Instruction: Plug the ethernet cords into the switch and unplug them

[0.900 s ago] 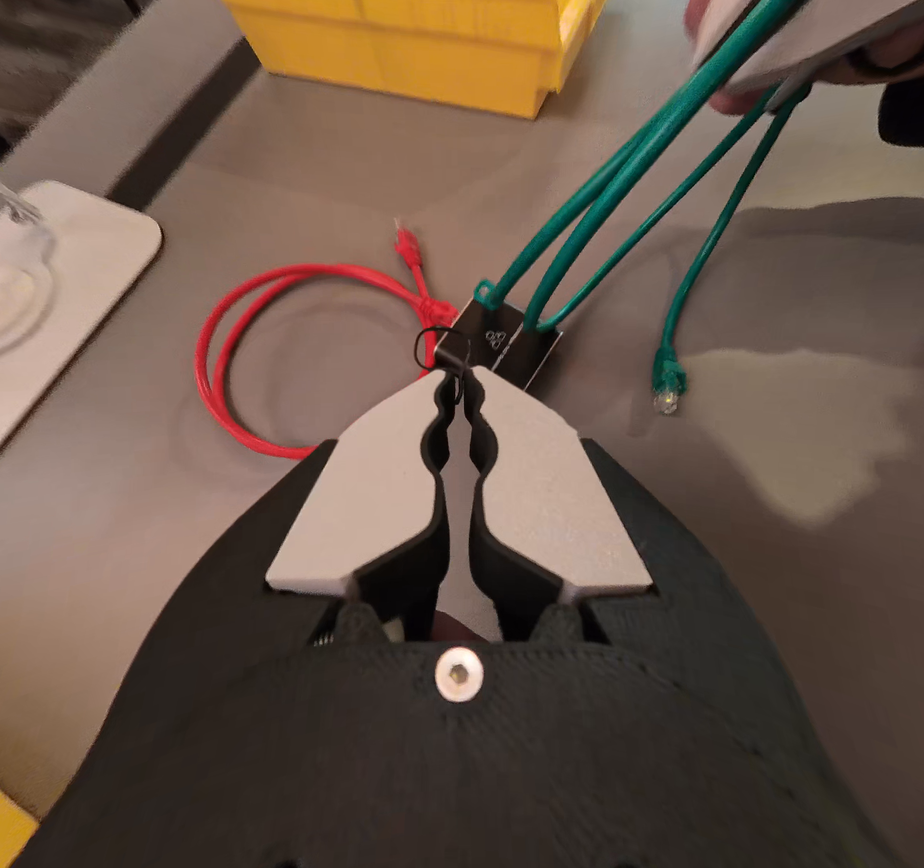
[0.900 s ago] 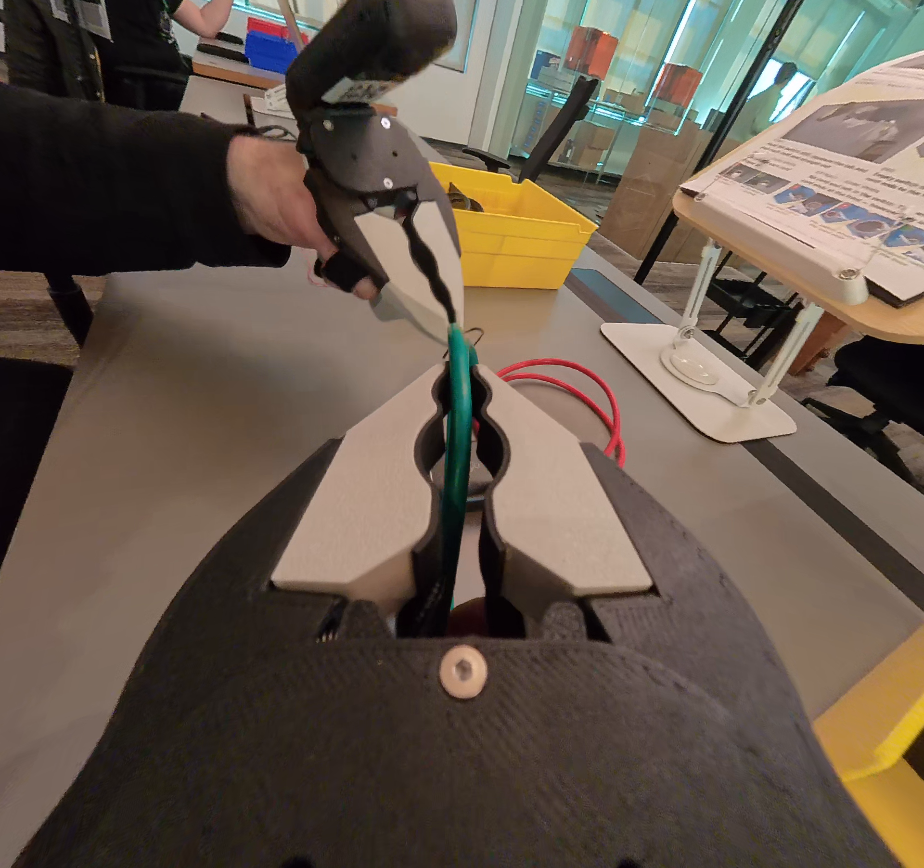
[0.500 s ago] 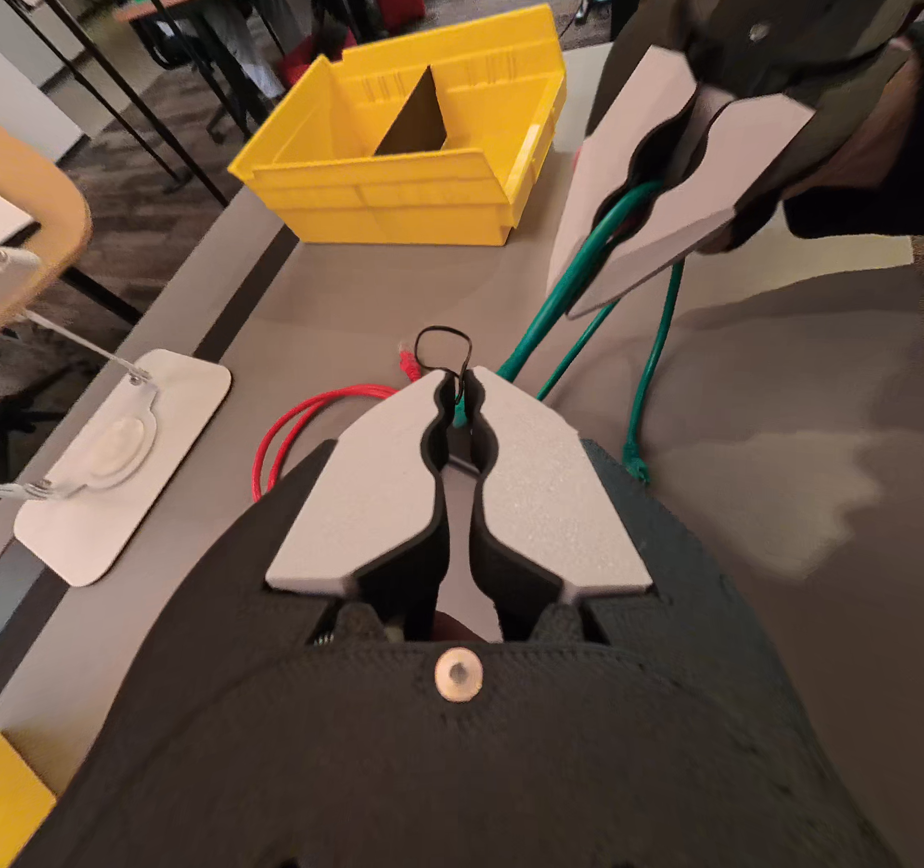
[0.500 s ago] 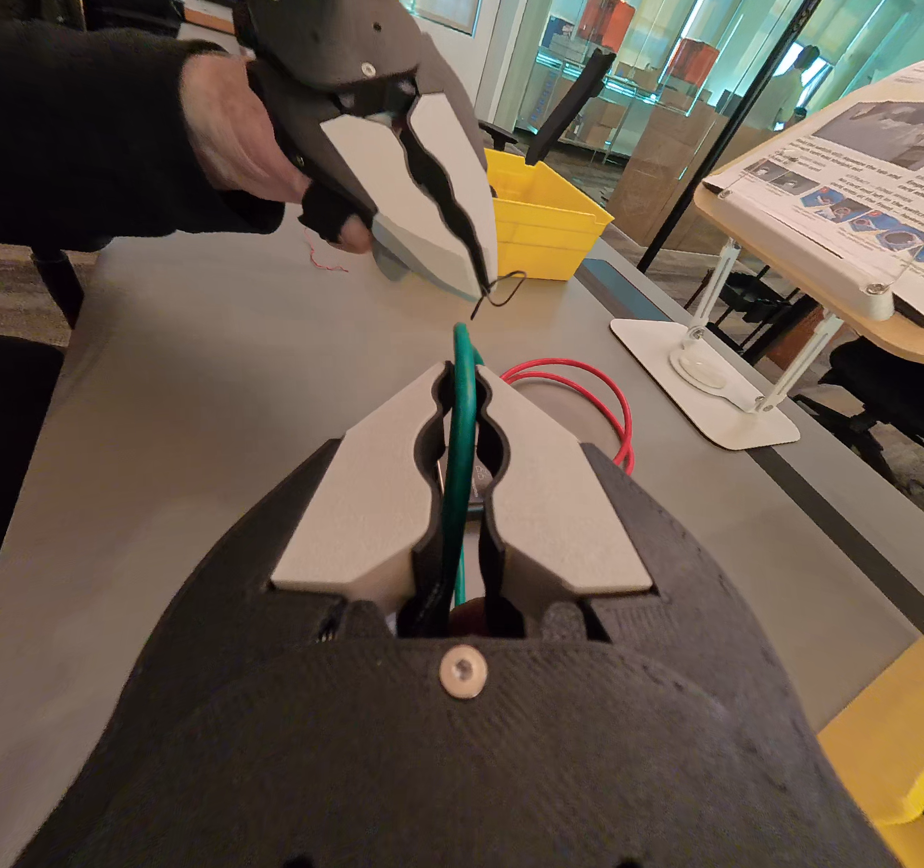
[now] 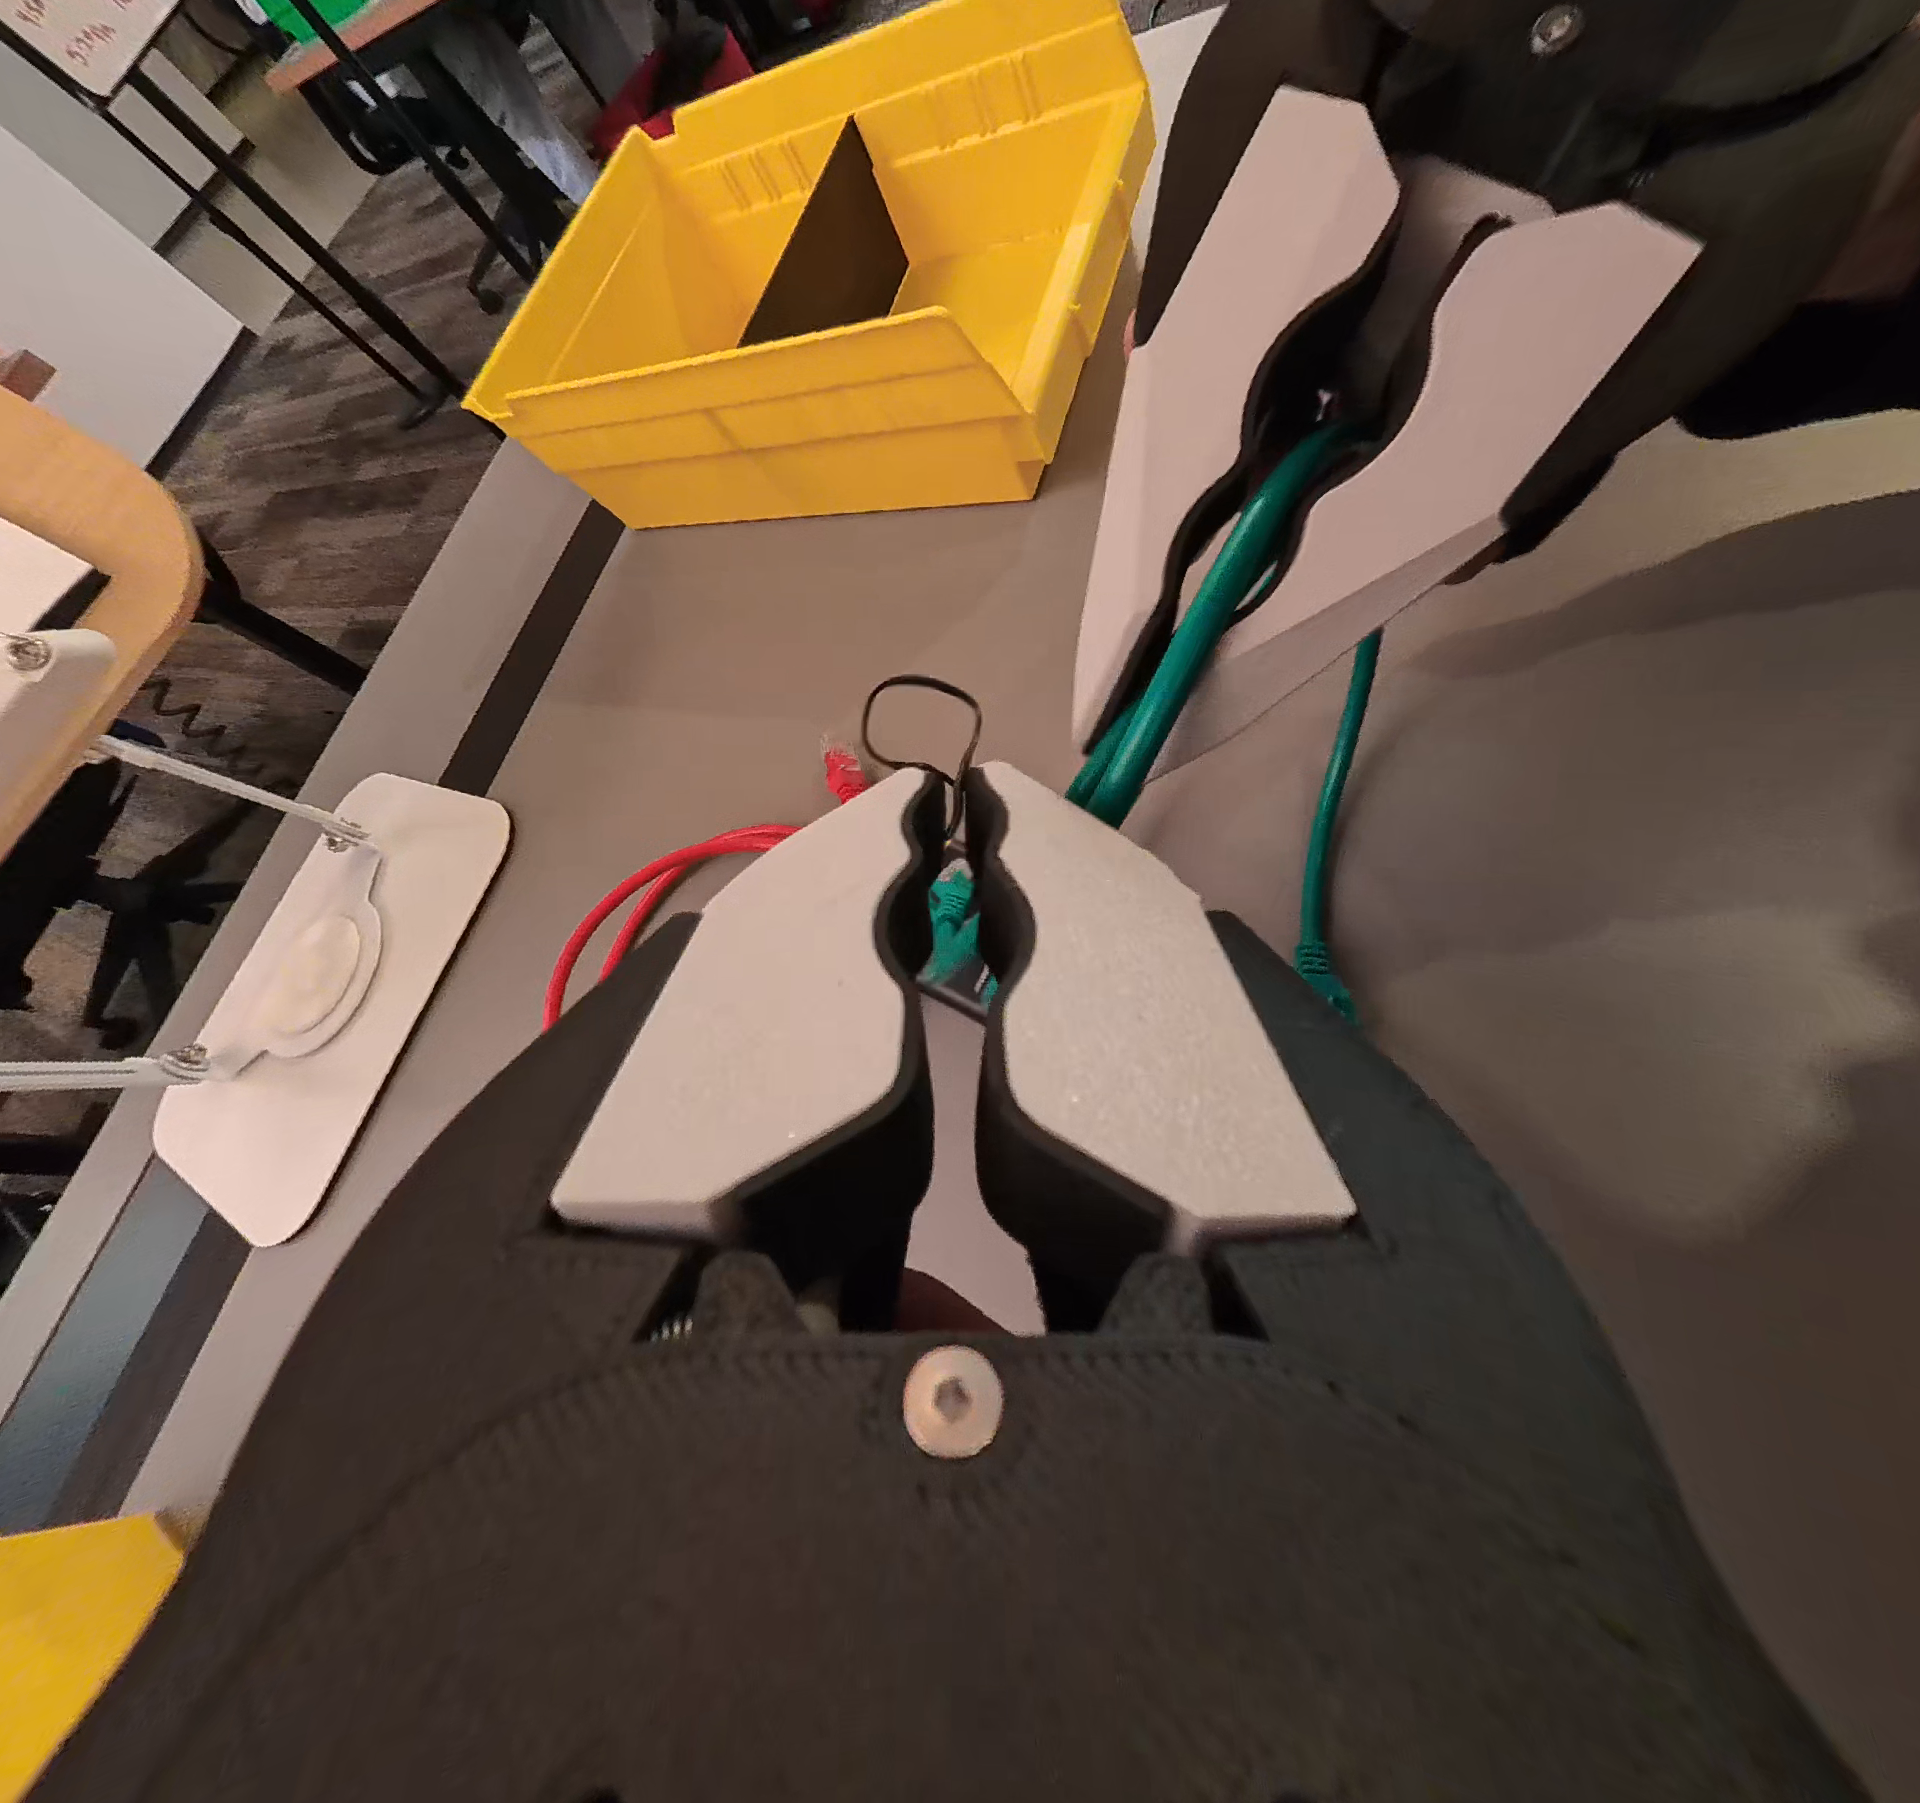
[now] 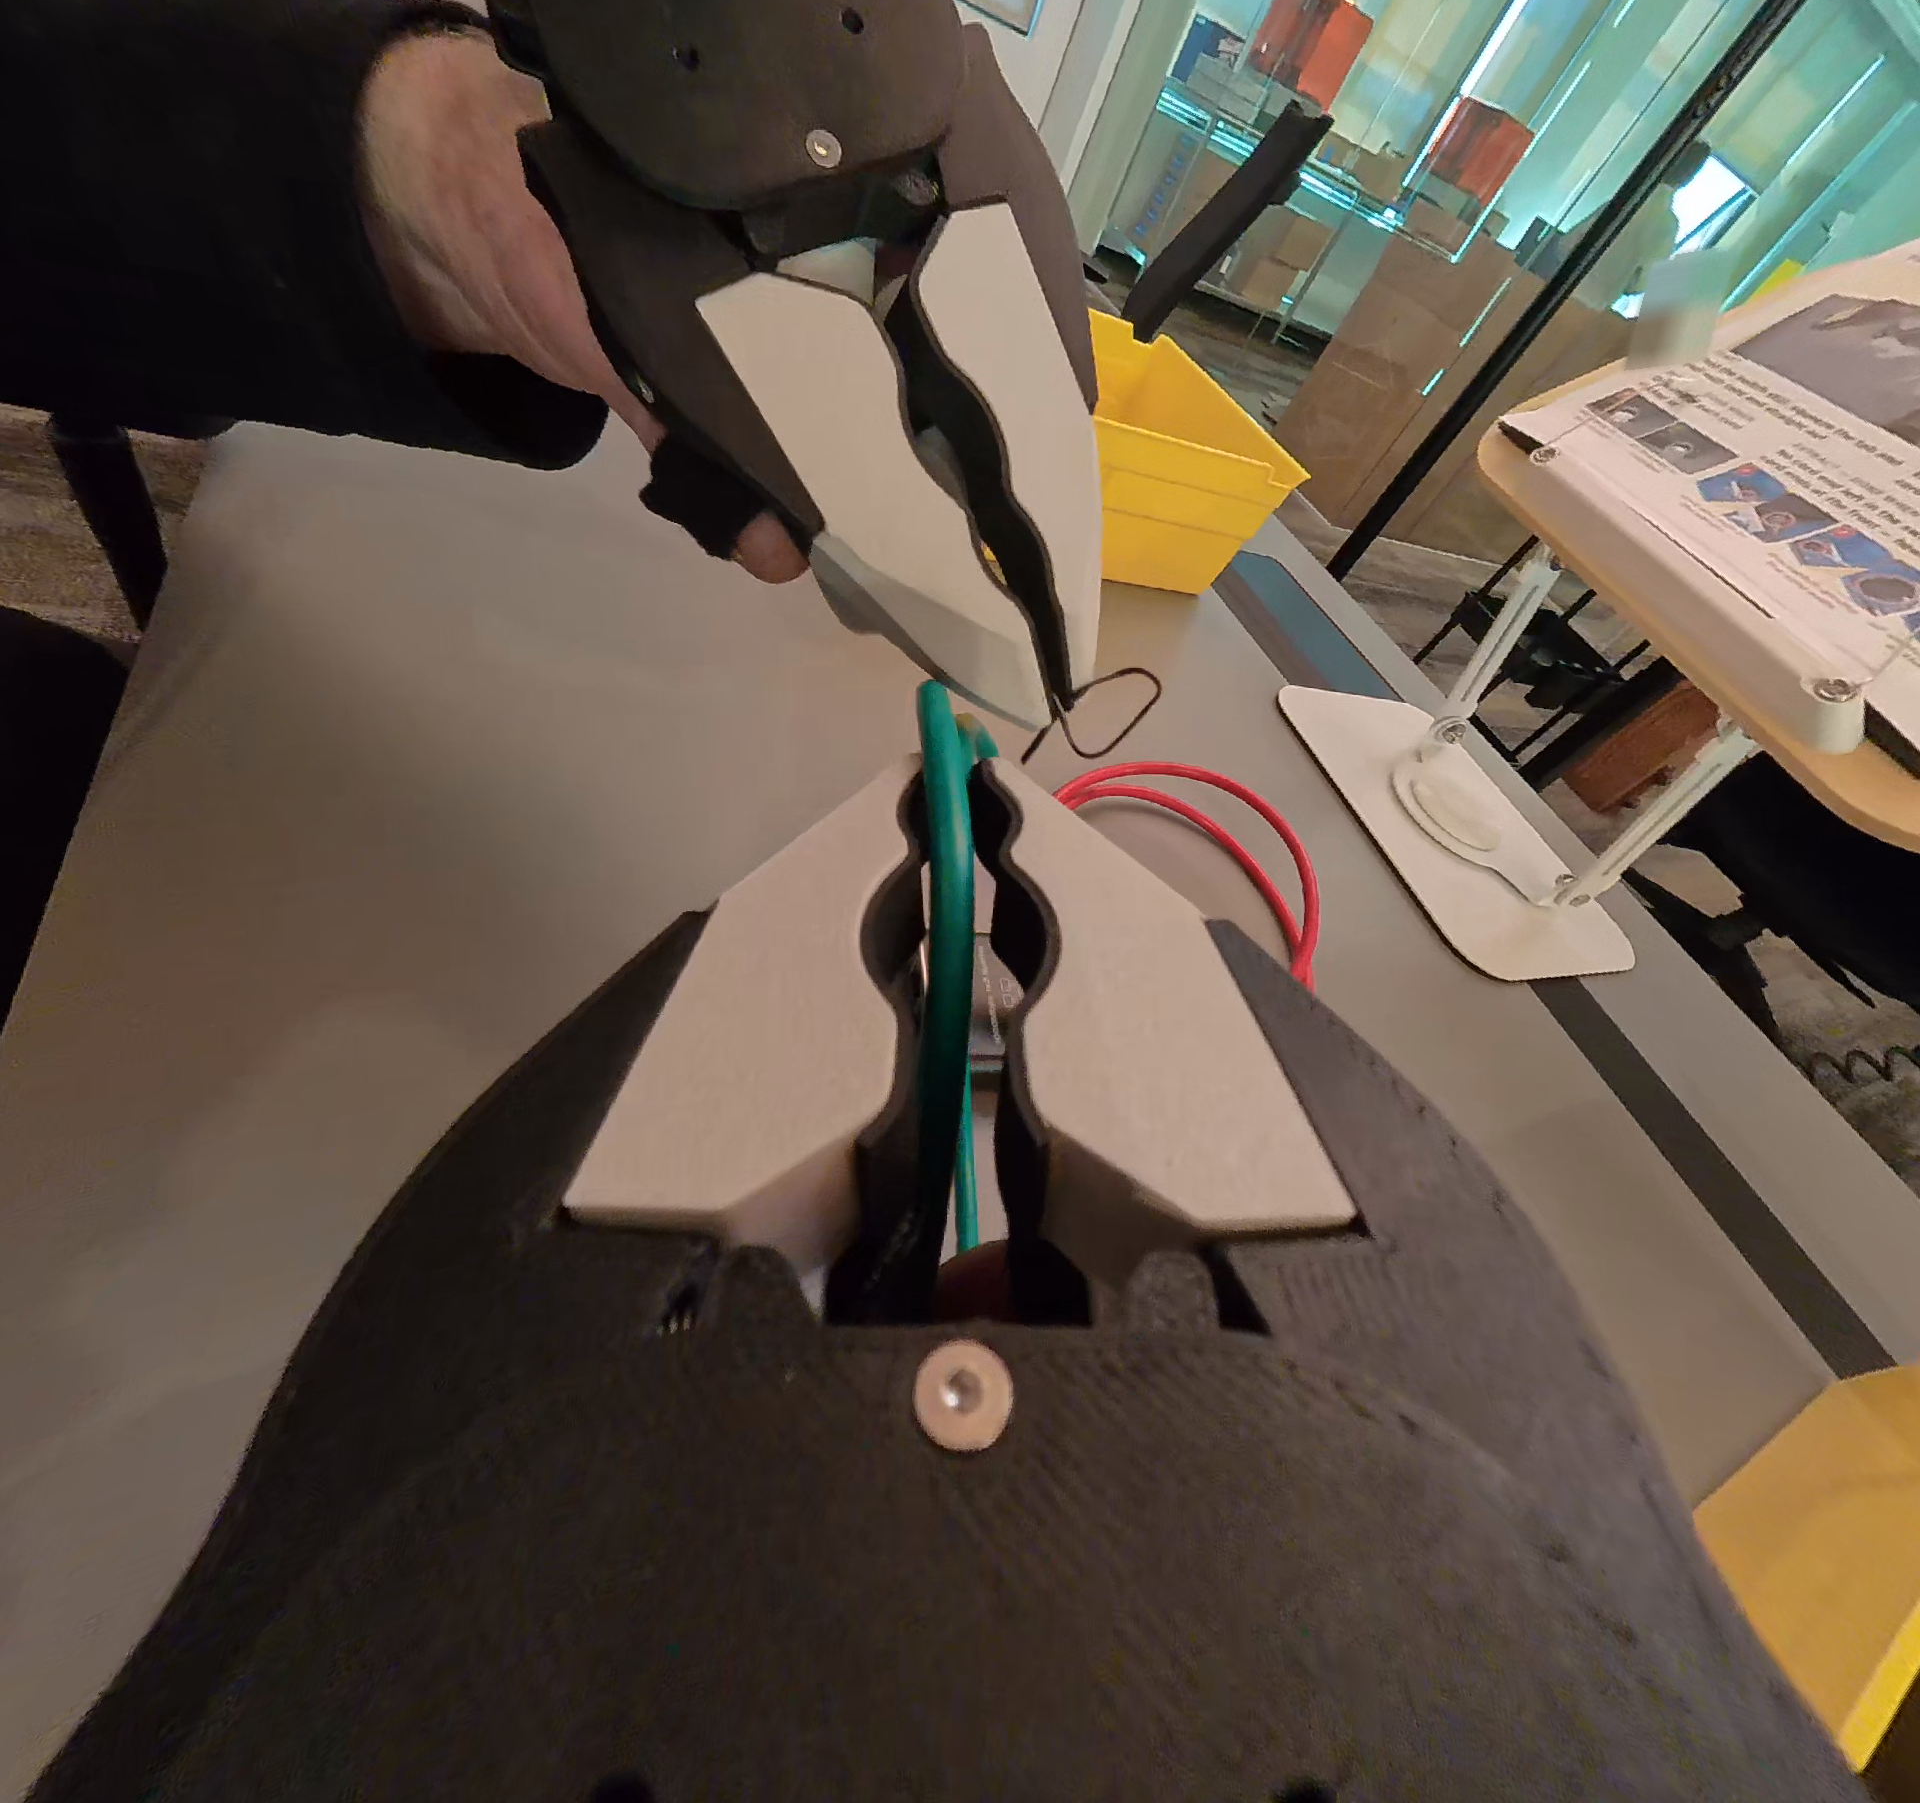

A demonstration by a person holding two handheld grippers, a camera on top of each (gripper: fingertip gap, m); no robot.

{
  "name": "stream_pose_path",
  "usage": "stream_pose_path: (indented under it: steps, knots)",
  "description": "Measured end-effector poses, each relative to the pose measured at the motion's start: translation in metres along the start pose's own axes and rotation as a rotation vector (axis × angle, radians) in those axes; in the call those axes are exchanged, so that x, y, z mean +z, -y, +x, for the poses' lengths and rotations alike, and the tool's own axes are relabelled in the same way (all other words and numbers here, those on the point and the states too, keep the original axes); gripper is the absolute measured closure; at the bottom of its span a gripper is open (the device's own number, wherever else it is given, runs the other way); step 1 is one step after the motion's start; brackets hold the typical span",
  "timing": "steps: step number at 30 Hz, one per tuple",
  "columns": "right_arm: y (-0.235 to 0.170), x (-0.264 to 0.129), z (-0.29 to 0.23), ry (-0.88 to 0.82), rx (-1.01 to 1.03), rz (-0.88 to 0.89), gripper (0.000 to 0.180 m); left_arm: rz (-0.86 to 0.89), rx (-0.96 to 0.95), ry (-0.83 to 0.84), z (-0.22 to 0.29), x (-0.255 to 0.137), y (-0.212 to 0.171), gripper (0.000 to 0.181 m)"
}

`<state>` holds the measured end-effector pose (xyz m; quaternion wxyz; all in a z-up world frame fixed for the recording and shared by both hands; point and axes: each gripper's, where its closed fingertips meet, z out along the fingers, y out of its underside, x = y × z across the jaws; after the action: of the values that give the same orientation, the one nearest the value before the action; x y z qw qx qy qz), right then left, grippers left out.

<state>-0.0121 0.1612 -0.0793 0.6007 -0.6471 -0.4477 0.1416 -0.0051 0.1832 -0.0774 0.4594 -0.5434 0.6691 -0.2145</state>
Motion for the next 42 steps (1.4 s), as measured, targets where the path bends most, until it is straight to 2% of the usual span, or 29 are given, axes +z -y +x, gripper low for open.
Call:
stream_pose_path:
  steps: [5, 19, 27, 29, 31, 33, 36, 38, 42]
  knots:
    - [-0.004, 0.001, 0.008, -0.045, 0.009, -0.022, 0.177, 0.036, -0.050, -0.051, 0.004, -0.003, 0.006, 0.178]
    - [-0.008, 0.001, 0.017, -0.094, 0.037, -0.035, 0.177, 0.051, -0.029, -0.078, 0.007, -0.006, 0.008, 0.176]
    - [-0.009, -0.002, 0.020, -0.092, 0.054, -0.023, 0.177, 0.075, -0.028, -0.071, 0.000, -0.011, 0.007, 0.145]
    - [-0.009, -0.002, 0.019, -0.088, 0.051, -0.025, 0.177, 0.082, 0.004, -0.050, 0.001, -0.010, 0.010, 0.121]
    - [-0.008, 0.000, 0.017, -0.080, 0.039, -0.029, 0.177, 0.053, 0.080, -0.043, 0.006, -0.005, 0.008, 0.118]
    - [-0.006, 0.001, 0.013, -0.069, 0.014, -0.033, 0.177, 0.016, 0.157, -0.037, 0.014, 0.001, 0.004, 0.124]
    - [-0.001, 0.004, 0.004, -0.044, -0.031, -0.032, 0.177, -0.040, 0.234, -0.009, 0.017, 0.008, -0.005, 0.152]
    - [0.002, 0.004, 0.004, -0.056, -0.052, -0.028, 0.177, -0.029, 0.249, -0.004, 0.018, 0.009, -0.006, 0.162]
    - [0.008, -0.001, 0.005, -0.043, -0.026, 0.013, 0.176, -0.010, 0.261, -0.007, 0.018, 0.007, -0.001, 0.169]
